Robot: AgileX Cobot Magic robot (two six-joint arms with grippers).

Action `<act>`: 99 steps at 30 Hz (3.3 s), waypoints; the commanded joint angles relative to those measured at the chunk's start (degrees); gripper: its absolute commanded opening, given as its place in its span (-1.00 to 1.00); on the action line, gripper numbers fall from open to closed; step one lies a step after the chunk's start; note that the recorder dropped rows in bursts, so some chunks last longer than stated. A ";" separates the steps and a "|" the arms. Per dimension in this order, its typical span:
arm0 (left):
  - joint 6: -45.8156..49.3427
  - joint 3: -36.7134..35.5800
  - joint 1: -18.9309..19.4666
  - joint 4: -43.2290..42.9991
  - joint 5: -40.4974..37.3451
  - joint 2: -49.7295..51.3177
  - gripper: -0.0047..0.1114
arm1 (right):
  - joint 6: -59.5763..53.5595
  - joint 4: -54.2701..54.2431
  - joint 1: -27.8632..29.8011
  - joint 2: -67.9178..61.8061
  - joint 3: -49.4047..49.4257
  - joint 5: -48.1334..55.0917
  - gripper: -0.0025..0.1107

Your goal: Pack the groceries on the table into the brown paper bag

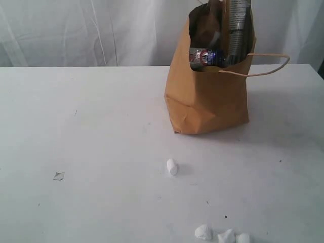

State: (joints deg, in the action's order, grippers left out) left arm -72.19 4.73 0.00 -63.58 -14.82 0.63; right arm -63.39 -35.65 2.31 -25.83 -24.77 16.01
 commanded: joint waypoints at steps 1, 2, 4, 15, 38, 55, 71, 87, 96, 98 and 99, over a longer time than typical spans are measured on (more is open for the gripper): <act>0.23 -0.24 -0.11 -0.38 0.23 0.03 -0.92 | 12.40 17.44 -0.08 0.40 0.17 -1.14 -0.96; 0.23 -0.24 -0.11 -0.38 0.23 0.03 -0.92 | 23.66 26.76 -0.08 0.40 0.17 -1.52 -0.96; 0.23 -0.24 -0.11 -0.38 0.23 0.03 -0.92 | 53.01 46.09 -0.08 0.40 0.17 -2.85 -0.96; 0.23 -0.24 -0.11 -0.38 -0.01 0.03 -0.92 | 91.61 66.70 -0.08 -1.43 1.44 -6.91 -0.96; 0.23 -4.13 -0.11 51.04 2.79 0.03 -0.92 | 88.43 66.08 -0.08 -12.65 1.49 -2.83 -0.96; 25.68 -4.73 -0.11 40.00 -1.20 0.30 -0.92 | 84.57 65.85 -0.08 -13.05 1.49 0.43 -0.96; 36.42 -4.73 -0.11 39.74 0.69 0.38 -0.92 | 14.69 6.53 -15.94 -52.54 -17.94 51.51 -0.96; 36.42 -4.73 -0.11 39.74 0.69 0.38 -0.92 | 5.98 16.99 -25.67 -57.98 -17.75 36.89 -0.08; 36.42 -4.73 -0.11 39.74 0.69 0.38 -0.92 | 5.98 17.81 -25.80 -64.03 -17.74 31.35 0.08; 36.42 -4.73 -0.11 39.74 0.69 0.38 -0.92 | 5.26 17.94 -25.80 -65.45 -17.74 30.42 0.08; 36.42 -4.73 -0.11 39.74 0.69 0.38 -0.92 | 4.70 17.94 -25.80 -66.16 -17.74 30.14 0.08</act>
State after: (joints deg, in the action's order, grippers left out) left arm -35.70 0.20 0.00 -23.80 -14.20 0.73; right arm -57.01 -18.17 -23.40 -90.38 -42.76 47.30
